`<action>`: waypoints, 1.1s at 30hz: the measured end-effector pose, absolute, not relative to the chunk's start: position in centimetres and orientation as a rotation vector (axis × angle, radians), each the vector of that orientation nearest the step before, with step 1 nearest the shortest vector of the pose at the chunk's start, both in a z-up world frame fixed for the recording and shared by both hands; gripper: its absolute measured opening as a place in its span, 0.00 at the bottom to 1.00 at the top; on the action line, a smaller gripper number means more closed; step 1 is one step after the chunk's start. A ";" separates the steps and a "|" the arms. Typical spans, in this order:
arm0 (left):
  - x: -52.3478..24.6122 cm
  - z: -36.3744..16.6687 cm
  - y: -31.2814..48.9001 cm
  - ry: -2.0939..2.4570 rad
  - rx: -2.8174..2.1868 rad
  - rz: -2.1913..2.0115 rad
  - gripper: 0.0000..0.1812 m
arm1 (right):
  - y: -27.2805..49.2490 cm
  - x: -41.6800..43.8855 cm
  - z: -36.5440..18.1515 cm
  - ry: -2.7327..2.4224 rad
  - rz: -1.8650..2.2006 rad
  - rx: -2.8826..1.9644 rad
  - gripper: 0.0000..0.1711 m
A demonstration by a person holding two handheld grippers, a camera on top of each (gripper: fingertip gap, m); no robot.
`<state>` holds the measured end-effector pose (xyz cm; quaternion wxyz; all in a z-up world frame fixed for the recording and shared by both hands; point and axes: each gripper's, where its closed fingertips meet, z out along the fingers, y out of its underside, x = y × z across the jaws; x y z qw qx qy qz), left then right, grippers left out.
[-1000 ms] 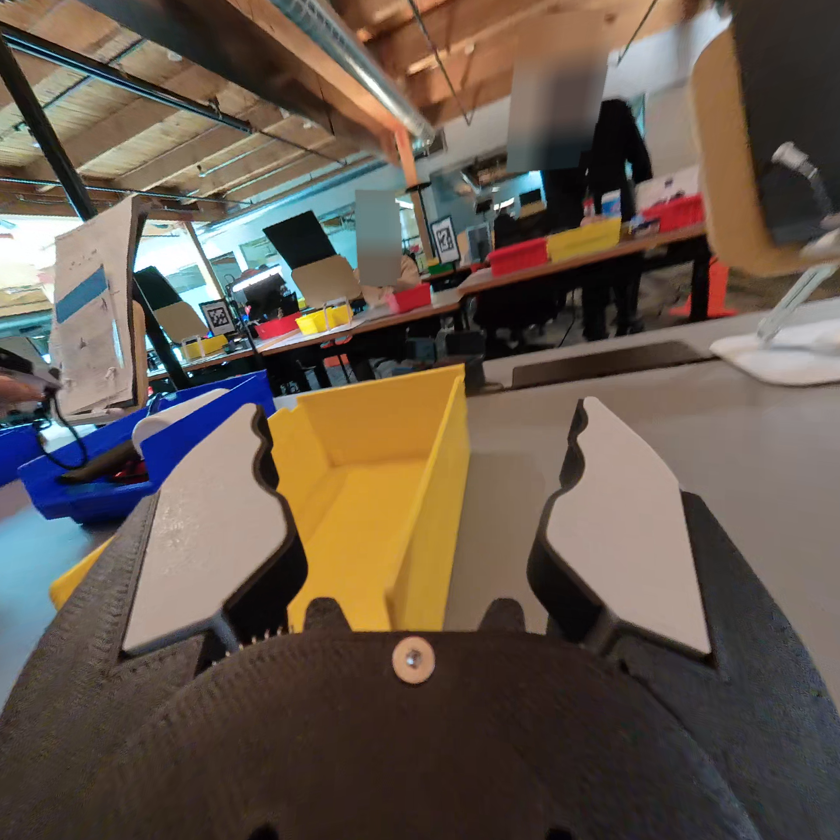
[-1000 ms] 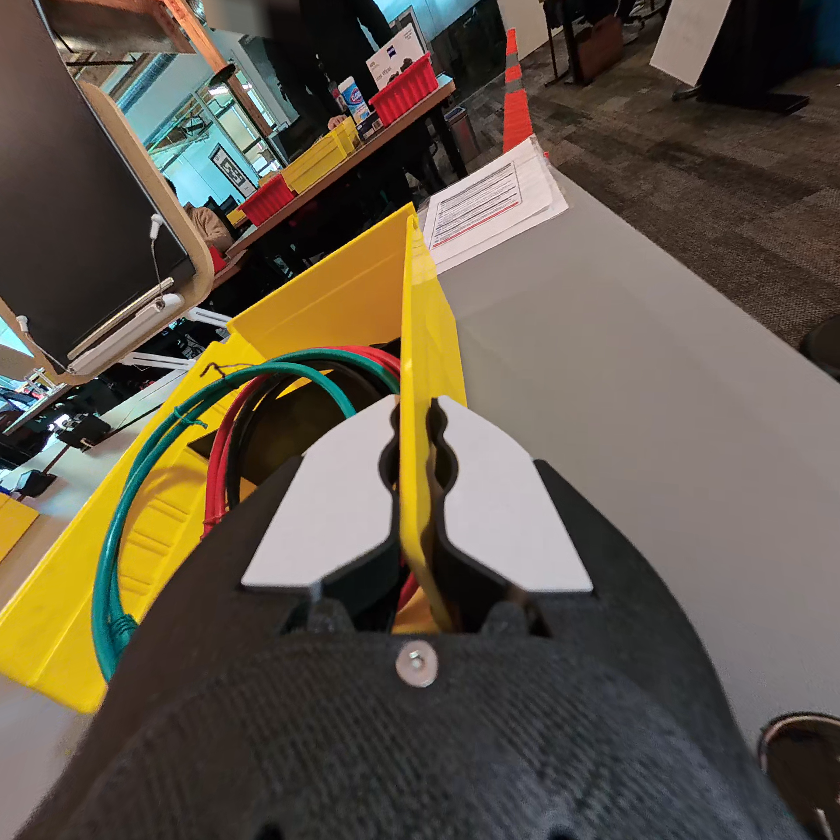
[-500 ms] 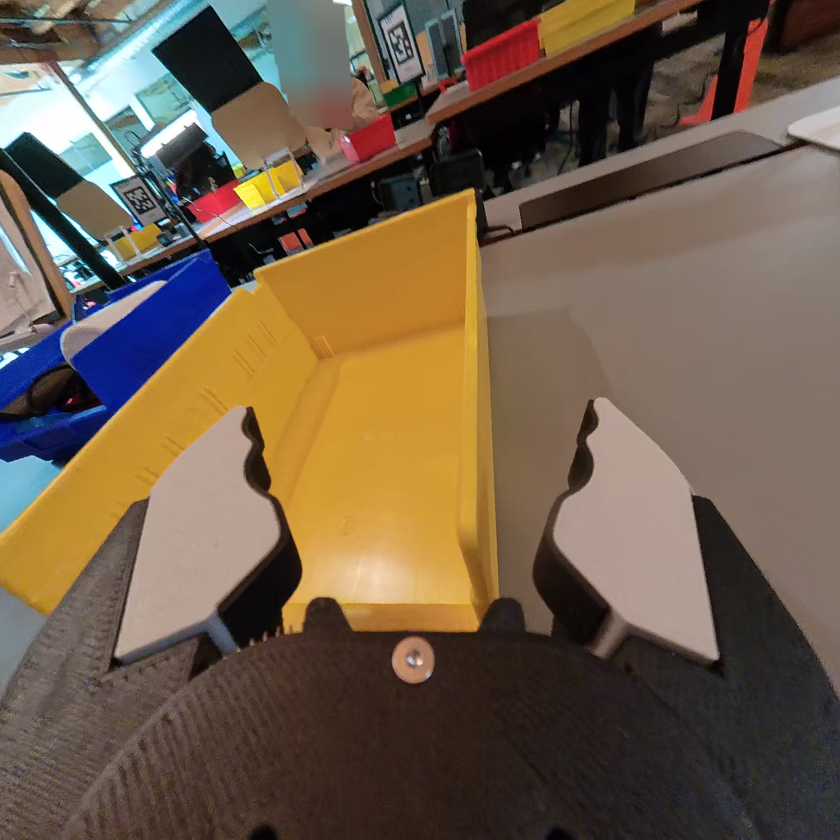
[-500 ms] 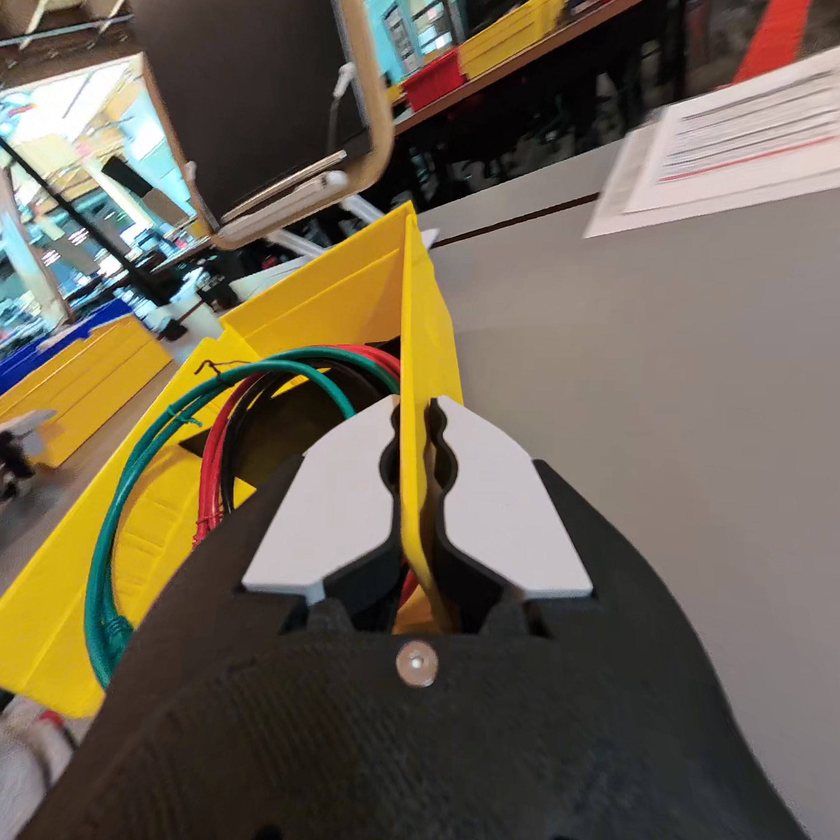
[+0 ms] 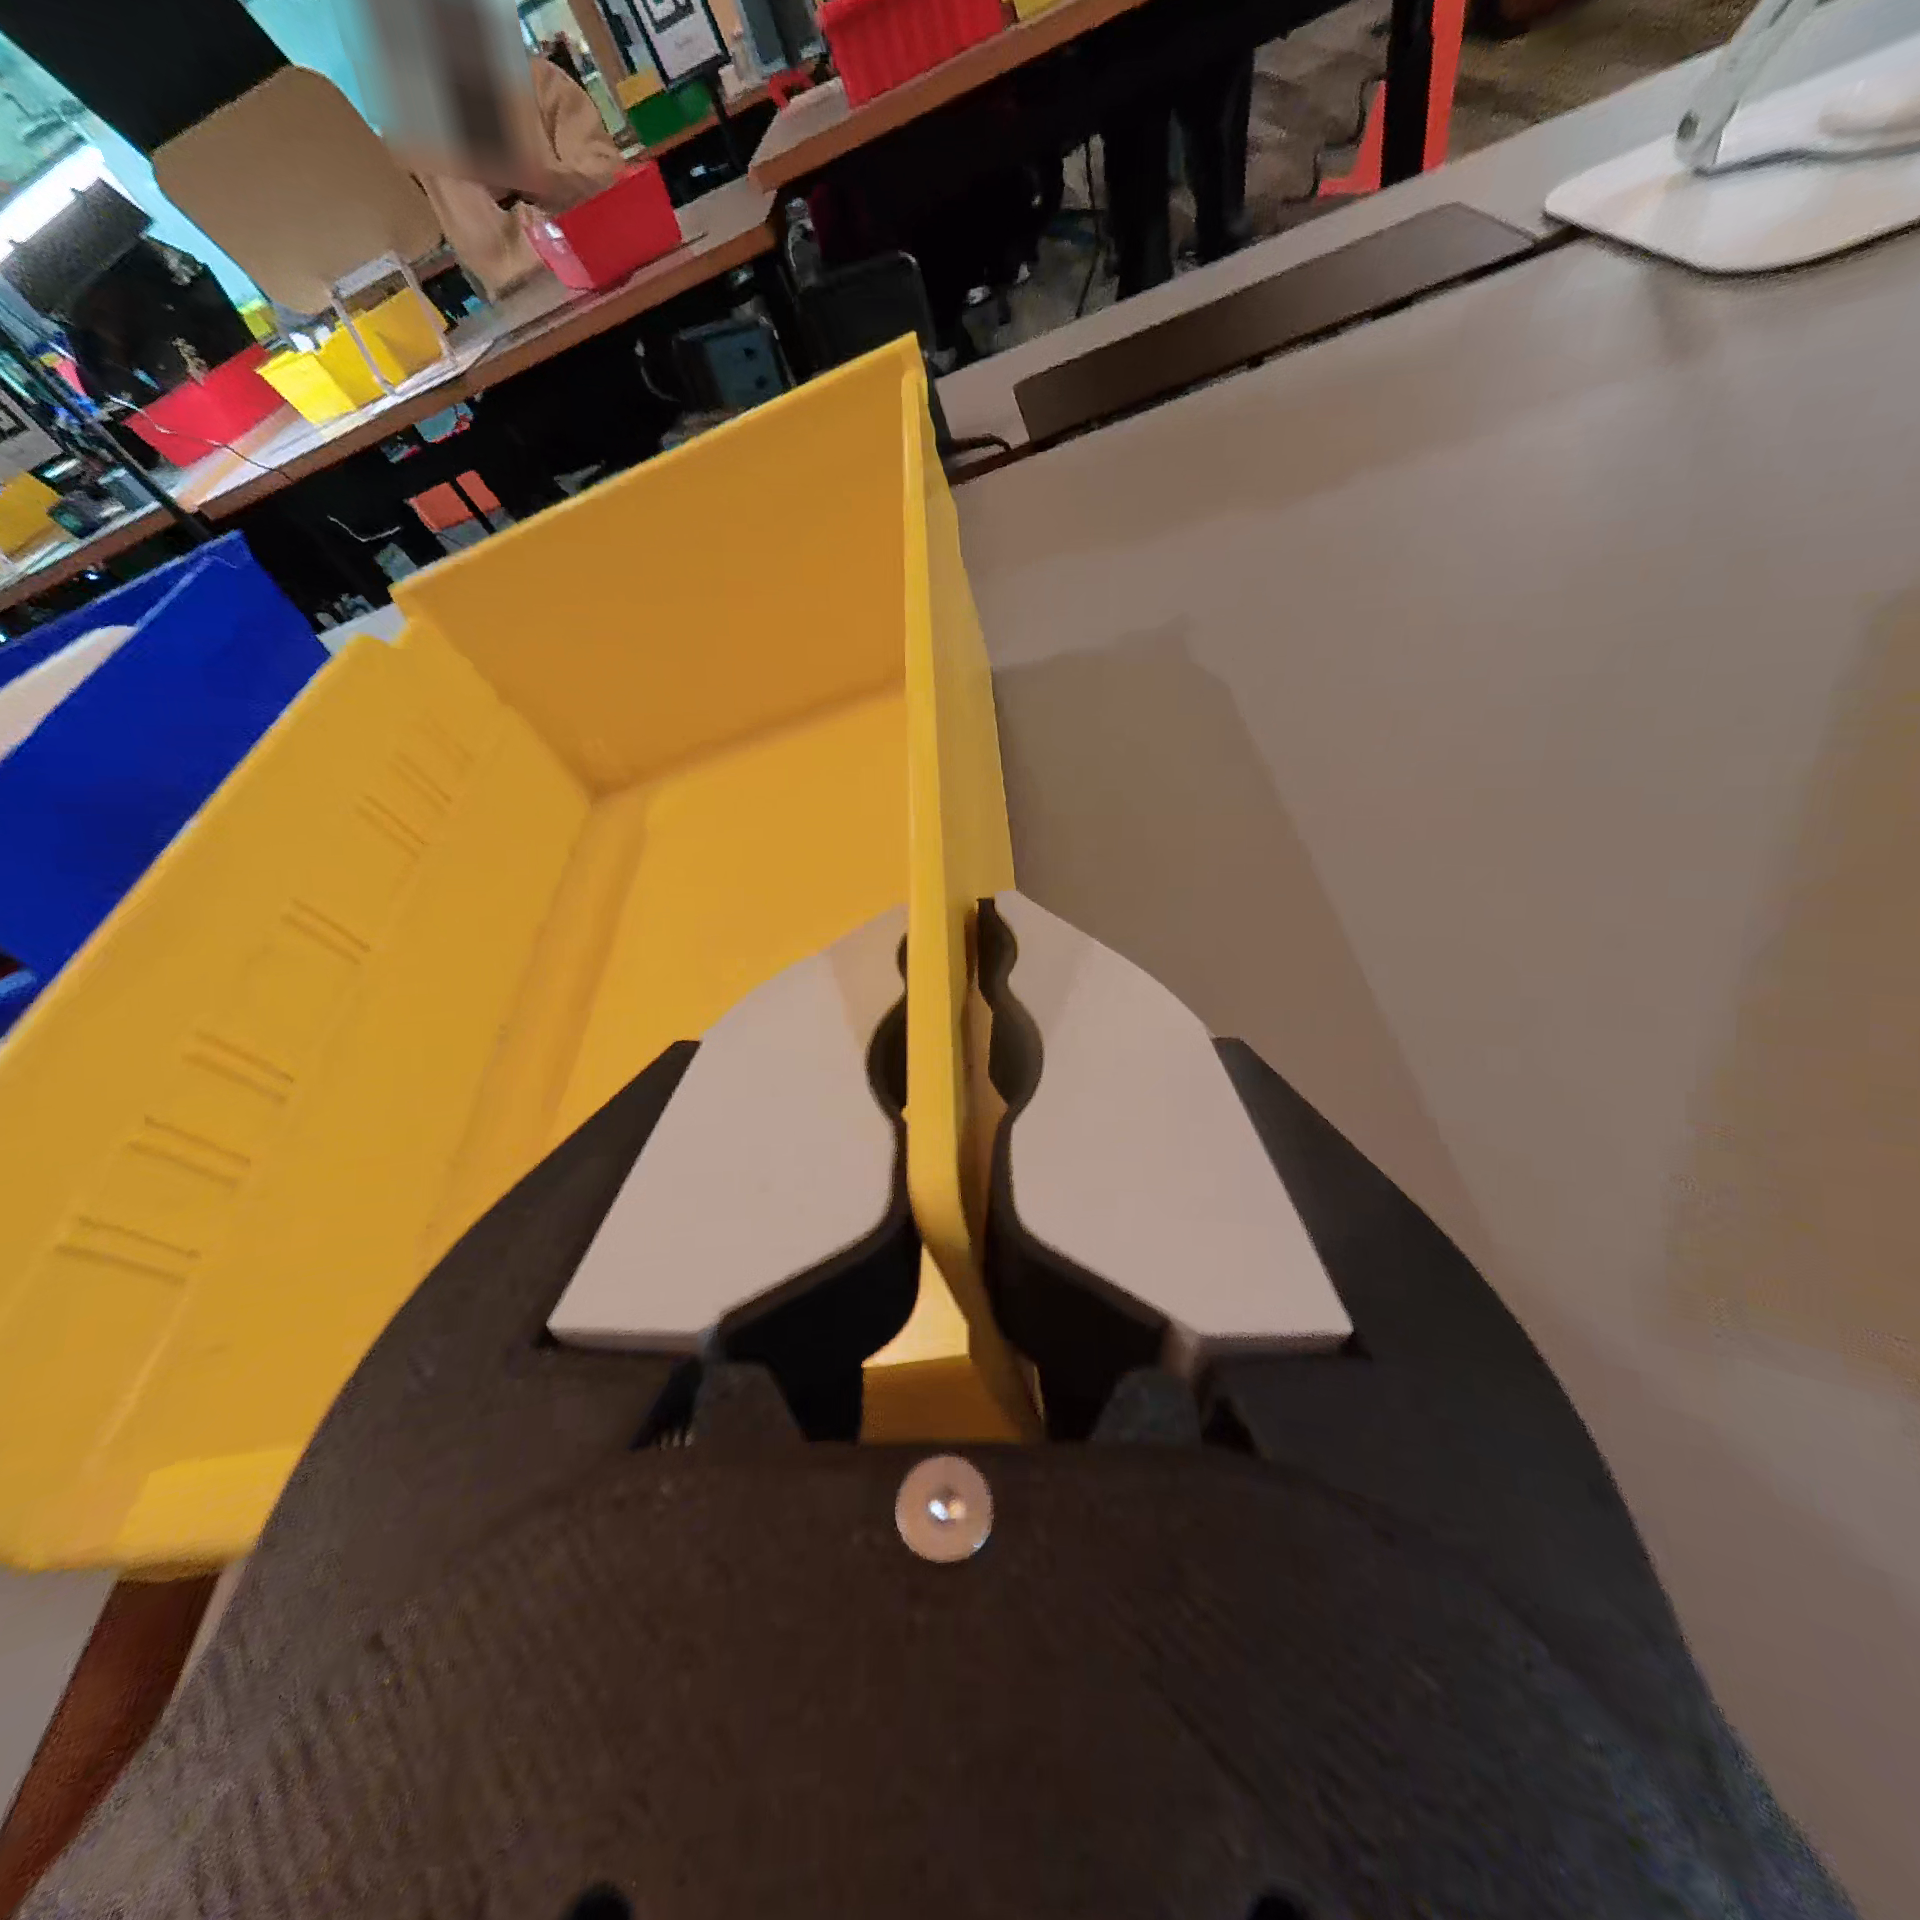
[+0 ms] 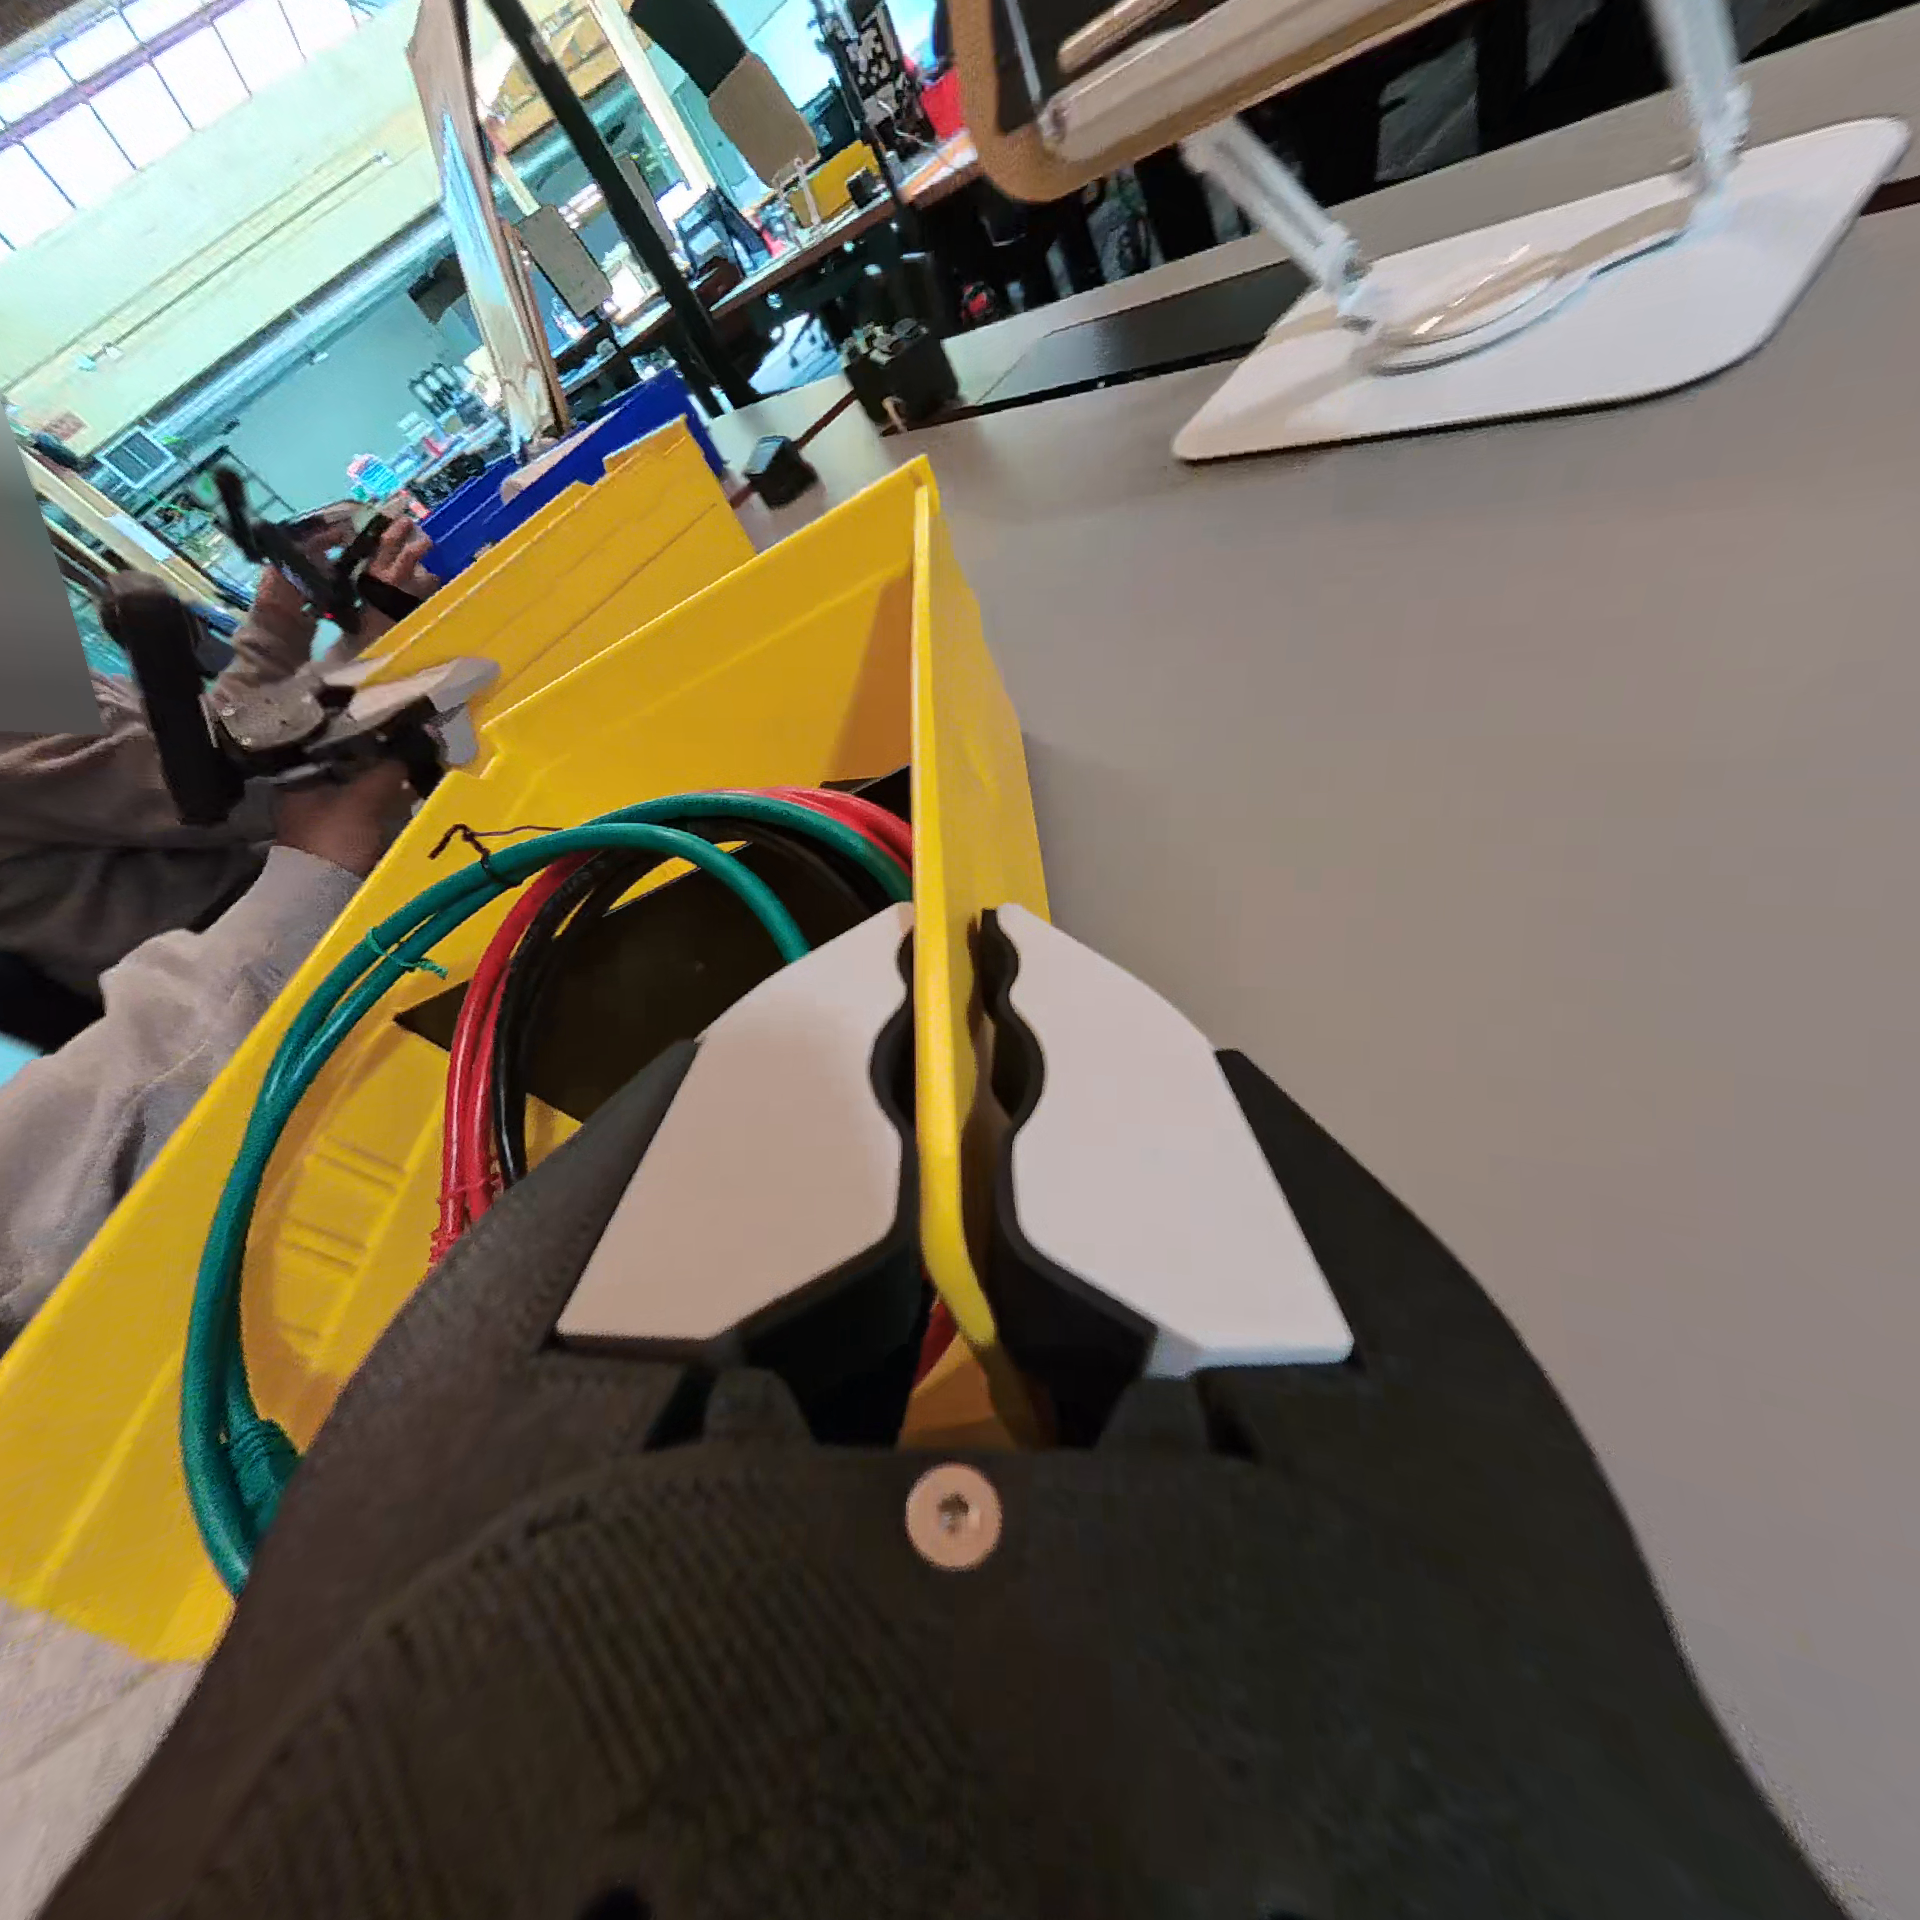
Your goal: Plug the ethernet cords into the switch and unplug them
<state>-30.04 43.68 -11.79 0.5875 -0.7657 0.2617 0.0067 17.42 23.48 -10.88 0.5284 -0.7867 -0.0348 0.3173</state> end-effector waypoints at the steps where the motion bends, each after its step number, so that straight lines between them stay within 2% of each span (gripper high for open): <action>1: -30.0 -10.9 43.4 0.612 -1.766 0.016 0.05 | 23.9 16.2 -11.0 -0.094 0.759 -1.876 0.05; 4: -30.1 -7.5 42.6 0.560 -1.699 -0.014 0.04 | 25.3 12.9 -11.6 -0.081 0.783 -1.862 0.05; 12: -33.6 -3.7 41.3 0.468 -1.703 -0.002 0.04 | 31.4 4.2 -11.5 0.035 0.745 -1.798 0.09; 20: -39.5 4.6 37.8 0.341 -1.558 0.110 0.04 | 37.5 -5.3 -11.8 0.153 0.637 -1.795 0.11; 25: -41.5 7.1 36.2 0.284 -1.507 0.105 0.04 | 40.2 -13.0 -12.2 0.162 0.511 -1.846 0.26; 30: -41.6 8.2 35.5 0.270 -1.479 0.093 0.04 | 42.8 -22.8 -11.8 -0.065 0.583 -1.937 0.52; 33: -41.1 8.8 35.1 0.290 -1.461 0.083 0.04 | 42.6 -25.8 -12.1 -0.181 0.585 -2.061 0.54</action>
